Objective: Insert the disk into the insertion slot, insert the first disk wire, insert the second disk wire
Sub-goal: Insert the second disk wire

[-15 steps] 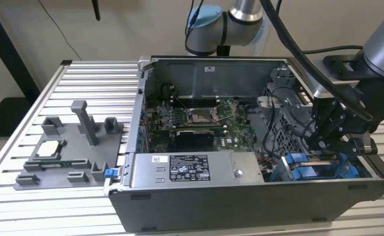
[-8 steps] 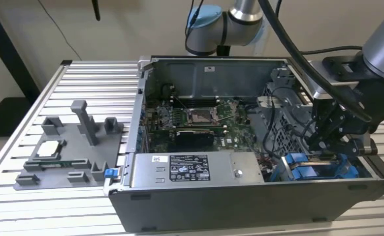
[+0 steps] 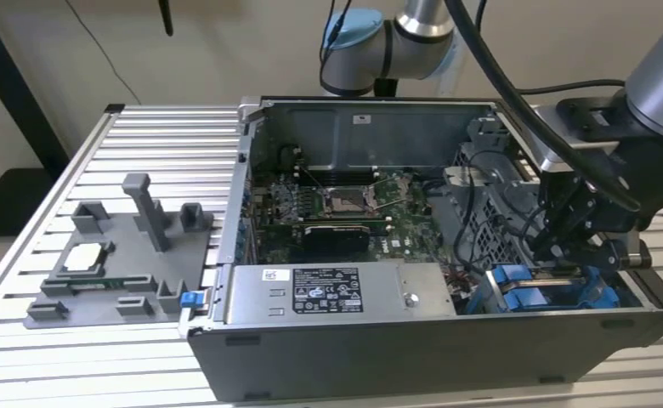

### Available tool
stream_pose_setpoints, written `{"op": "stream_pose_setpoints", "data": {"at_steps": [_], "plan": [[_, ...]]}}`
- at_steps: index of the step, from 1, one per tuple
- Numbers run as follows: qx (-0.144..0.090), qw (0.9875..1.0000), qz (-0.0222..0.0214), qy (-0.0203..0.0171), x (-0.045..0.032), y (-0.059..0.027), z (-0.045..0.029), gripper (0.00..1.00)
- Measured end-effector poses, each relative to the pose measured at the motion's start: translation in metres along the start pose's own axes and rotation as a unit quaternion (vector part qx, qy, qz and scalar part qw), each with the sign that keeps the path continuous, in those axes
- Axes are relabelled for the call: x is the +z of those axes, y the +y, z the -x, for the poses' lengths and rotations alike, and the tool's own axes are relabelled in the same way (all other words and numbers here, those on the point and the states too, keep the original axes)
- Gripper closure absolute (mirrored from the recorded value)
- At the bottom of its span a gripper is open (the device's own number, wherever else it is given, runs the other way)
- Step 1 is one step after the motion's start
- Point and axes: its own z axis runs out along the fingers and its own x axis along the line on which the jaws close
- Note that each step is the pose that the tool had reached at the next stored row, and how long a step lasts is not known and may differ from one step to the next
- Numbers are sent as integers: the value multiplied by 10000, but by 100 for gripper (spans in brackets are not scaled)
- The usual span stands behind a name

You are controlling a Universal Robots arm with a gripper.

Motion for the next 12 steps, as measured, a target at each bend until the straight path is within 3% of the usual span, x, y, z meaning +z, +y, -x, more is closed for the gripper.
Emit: {"op": "stream_pose_setpoints", "data": {"at_steps": [12], "plan": [[-2,10000,-14,0,12,0,-2,100]]}}
